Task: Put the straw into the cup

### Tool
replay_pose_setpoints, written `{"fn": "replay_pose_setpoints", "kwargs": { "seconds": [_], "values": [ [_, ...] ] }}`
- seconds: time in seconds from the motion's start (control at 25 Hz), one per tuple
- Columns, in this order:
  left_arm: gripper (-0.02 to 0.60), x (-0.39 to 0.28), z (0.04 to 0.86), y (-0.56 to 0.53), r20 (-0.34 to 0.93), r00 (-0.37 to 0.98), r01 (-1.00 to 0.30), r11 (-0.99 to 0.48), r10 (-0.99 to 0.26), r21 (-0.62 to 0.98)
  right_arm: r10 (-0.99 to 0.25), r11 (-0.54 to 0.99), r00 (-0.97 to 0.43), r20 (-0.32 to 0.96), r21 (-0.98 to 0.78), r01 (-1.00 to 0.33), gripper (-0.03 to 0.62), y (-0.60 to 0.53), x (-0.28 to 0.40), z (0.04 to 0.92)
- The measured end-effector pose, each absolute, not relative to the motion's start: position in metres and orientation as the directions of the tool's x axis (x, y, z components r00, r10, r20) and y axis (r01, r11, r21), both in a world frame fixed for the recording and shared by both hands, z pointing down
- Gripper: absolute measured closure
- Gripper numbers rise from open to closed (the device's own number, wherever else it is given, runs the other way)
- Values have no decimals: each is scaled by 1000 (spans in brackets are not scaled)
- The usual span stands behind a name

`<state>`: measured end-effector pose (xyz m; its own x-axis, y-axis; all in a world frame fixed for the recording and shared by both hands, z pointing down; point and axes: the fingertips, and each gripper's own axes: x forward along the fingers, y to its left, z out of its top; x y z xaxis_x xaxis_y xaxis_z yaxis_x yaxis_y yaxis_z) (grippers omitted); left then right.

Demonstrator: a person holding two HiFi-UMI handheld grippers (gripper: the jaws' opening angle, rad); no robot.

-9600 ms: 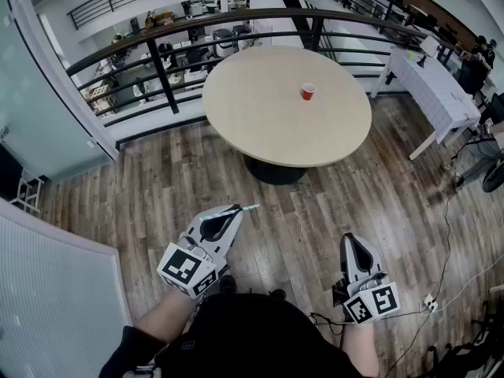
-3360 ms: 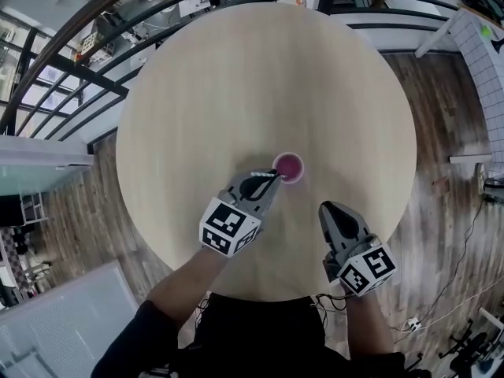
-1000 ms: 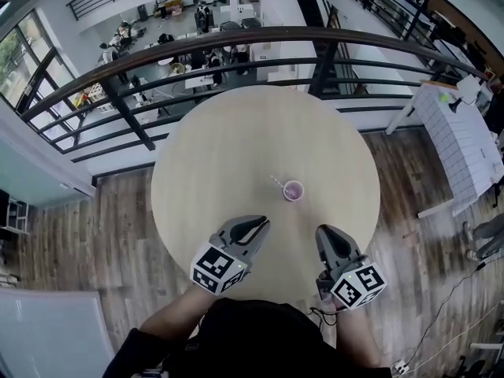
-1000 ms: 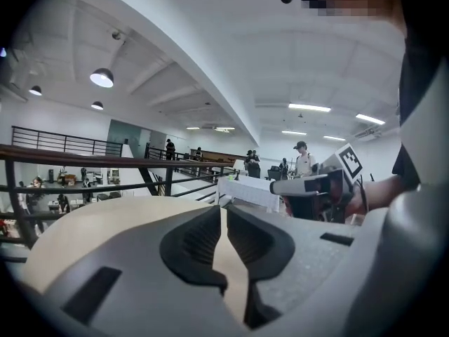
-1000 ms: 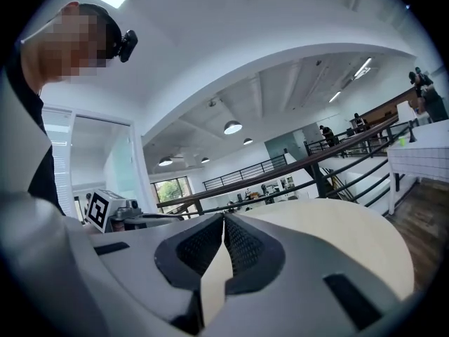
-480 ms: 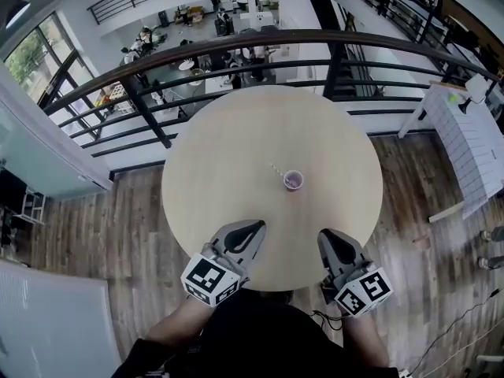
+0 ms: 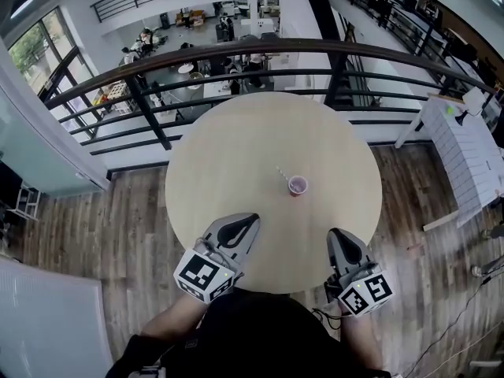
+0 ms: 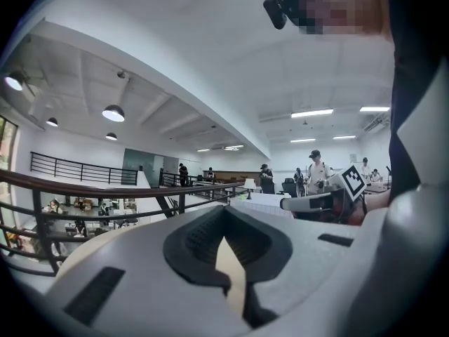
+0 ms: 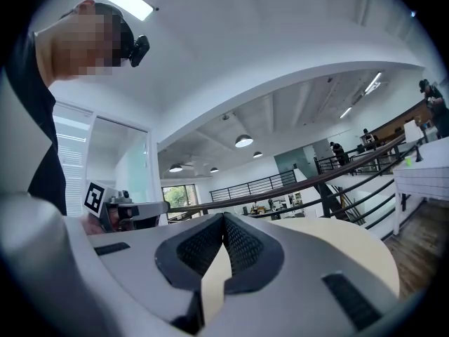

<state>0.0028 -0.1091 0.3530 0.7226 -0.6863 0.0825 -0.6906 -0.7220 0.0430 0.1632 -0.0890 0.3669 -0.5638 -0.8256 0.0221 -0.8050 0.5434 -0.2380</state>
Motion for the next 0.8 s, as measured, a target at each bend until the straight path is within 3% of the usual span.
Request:
{"fn": "replay_pose_setpoints", "kwargs": {
  "seconds": [0.8],
  "values": [
    [575,-12,360,-120,97,712,-701,-711,-695,52,-800,581,-600,20,-224,-782,572,-102,141,361]
  ]
}}
